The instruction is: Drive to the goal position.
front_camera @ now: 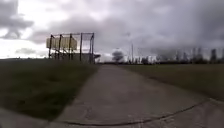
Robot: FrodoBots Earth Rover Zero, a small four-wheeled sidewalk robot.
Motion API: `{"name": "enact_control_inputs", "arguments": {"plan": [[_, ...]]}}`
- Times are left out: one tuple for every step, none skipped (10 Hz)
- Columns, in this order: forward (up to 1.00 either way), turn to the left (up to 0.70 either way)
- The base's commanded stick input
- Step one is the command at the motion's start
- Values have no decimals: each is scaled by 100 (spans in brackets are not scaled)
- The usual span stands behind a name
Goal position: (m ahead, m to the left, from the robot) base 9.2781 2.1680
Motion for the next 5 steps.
{"name": "enact_control_inputs", "arguments": {"plan": [[100, 0], [100, 0], [100, 0], [100, 0], [100, 0]]}}
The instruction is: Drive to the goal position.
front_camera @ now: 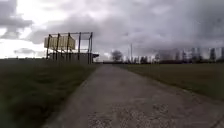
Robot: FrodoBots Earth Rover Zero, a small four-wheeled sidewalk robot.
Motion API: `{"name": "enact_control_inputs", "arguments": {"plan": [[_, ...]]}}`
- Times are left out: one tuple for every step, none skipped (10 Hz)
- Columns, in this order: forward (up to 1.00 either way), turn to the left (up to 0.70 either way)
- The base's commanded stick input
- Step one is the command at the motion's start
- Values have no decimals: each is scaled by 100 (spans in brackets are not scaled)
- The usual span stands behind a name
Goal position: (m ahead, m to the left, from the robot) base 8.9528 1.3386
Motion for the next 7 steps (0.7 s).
{"name": "enact_control_inputs", "arguments": {"plan": [[100, 0], [100, 0], [100, 0], [100, 0], [100, 0], [100, 0], [100, 0]]}}
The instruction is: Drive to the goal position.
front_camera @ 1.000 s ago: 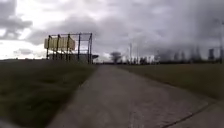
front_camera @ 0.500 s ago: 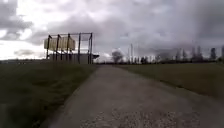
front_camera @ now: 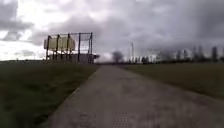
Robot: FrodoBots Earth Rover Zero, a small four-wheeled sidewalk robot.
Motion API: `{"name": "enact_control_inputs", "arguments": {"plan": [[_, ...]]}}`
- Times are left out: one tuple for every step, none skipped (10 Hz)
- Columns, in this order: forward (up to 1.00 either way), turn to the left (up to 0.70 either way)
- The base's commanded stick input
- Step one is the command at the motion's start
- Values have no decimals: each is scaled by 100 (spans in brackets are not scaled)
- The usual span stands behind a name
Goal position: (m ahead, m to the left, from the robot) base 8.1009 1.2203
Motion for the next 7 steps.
{"name": "enact_control_inputs", "arguments": {"plan": [[100, 0], [100, 0], [100, 0], [100, 0], [100, 0], [100, 0], [100, 0]]}}
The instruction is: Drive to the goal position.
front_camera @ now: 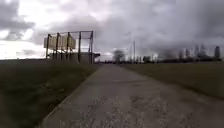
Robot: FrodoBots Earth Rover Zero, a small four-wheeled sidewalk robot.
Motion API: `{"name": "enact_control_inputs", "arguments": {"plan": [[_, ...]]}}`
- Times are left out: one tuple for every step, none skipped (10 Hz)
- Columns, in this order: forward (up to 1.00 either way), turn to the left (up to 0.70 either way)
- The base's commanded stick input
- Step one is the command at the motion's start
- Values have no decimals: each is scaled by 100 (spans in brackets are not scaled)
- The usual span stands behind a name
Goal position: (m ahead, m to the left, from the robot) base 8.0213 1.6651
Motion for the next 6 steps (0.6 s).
{"name": "enact_control_inputs", "arguments": {"plan": [[100, 0], [100, 0], [100, 0], [100, 0], [100, 0], [100, 0]]}}
